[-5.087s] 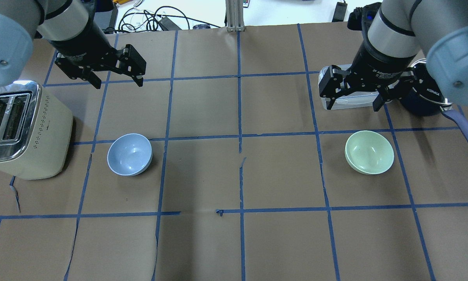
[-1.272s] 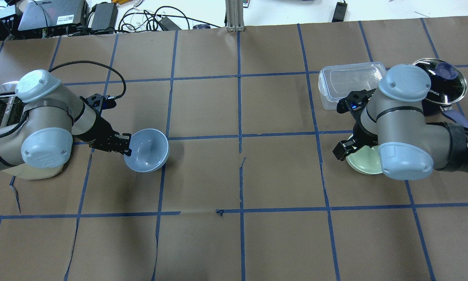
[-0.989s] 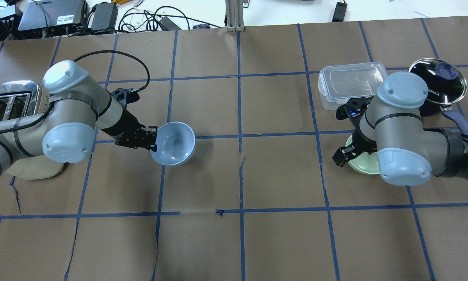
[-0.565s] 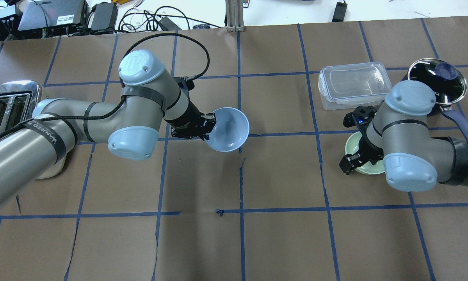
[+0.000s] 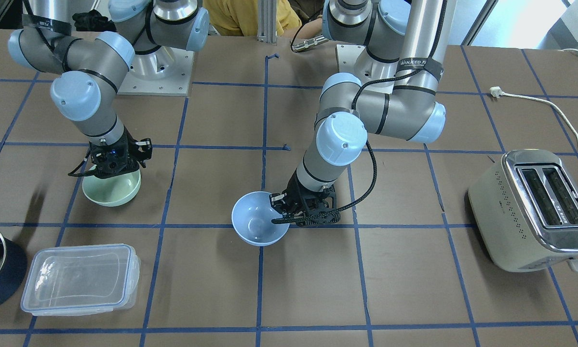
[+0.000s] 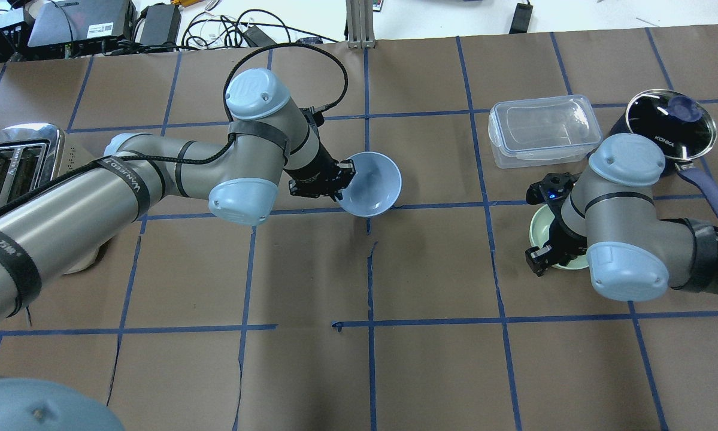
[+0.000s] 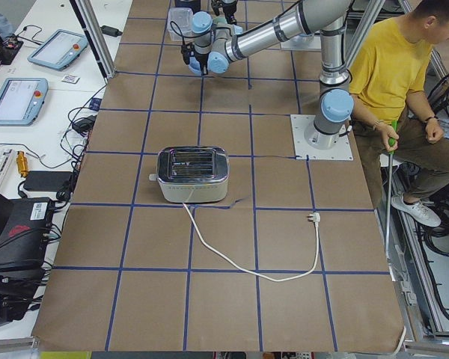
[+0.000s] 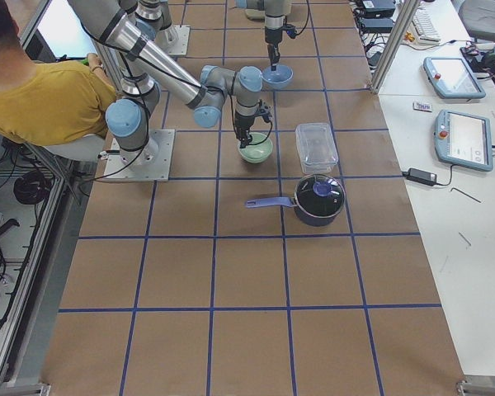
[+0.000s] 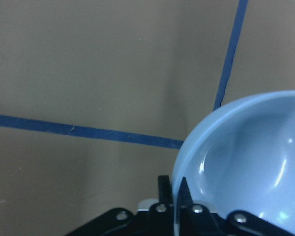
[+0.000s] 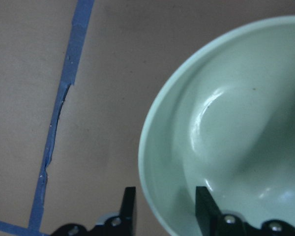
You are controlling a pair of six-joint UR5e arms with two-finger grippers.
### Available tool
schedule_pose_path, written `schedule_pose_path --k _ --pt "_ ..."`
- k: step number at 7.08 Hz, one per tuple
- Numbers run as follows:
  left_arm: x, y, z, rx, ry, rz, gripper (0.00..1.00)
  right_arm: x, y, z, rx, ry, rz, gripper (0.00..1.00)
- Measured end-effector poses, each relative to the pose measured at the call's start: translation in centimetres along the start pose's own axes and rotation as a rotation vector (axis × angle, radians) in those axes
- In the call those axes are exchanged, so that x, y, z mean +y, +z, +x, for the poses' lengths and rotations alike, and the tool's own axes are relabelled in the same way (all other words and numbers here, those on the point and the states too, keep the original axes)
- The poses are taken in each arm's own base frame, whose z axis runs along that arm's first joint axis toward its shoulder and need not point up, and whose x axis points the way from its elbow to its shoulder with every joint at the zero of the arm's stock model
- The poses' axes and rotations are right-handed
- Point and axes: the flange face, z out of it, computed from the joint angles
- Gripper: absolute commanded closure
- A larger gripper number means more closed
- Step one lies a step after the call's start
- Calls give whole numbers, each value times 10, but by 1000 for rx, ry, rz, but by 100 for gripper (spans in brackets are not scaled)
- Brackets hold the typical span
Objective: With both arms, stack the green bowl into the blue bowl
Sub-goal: 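Carry blue bowl toward table center with left gripper while right lifts green bowl, then set blue bowl down and raise left gripper while right lifts green bowl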
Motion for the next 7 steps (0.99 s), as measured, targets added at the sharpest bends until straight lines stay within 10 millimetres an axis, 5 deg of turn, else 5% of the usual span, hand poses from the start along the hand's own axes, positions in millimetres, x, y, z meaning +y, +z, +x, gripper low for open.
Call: schedule_pose_path --k 1,2,4,6,7 --pt "-5 8 3 -2 2 -3 56 0 0 0 -1 0 -1 100" --pt "-11 13 5 -3 3 -4 30 0 -1 0 -1 0 1 100" --pt "-28 0 12 -17 13 30 26 -2 -7 1 6 18 13 100" --pt "-42 -48 14 -87 71 42 19 -14 -33 8 18 44 30 100" --pt "-44 -83 -1 -155 151 33 19 -26 -57 9 12 69 16 100"
